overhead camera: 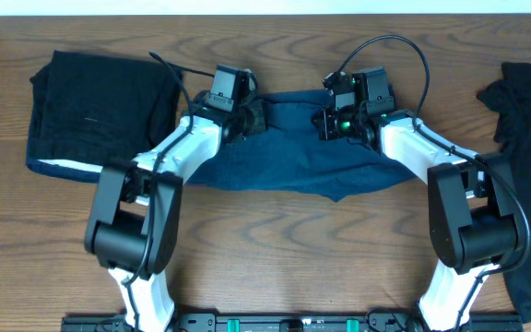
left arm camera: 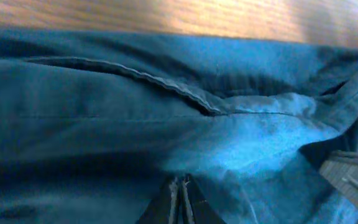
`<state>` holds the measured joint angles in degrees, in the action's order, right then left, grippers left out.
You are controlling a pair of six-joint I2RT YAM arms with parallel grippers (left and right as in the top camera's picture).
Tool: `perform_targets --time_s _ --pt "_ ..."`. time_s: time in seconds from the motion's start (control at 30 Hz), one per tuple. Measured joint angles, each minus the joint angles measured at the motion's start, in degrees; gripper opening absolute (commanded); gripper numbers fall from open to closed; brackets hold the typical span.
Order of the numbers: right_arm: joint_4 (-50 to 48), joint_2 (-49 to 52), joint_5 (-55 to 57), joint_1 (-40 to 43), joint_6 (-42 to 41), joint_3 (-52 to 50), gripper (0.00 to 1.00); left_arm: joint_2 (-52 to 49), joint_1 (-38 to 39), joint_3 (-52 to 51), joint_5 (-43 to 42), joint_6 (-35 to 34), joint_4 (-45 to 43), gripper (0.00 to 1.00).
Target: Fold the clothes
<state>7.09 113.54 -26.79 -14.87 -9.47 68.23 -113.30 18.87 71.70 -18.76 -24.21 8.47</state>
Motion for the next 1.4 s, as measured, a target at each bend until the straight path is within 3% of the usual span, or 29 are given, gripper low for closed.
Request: perform_targets --time_s 0.97,1.4 --pt "-2.89 3.72 4.0 -0.31 -1.73 0.0 0.01 -2.23 0.0 0.0 -1.77 -0.02 -2.47 0.06" --pt "-12.48 7.61 9.14 -0.31 -2.08 -0.02 0.02 -2.91 0.0 0.0 11.45 0.02 -7.52 0.06"
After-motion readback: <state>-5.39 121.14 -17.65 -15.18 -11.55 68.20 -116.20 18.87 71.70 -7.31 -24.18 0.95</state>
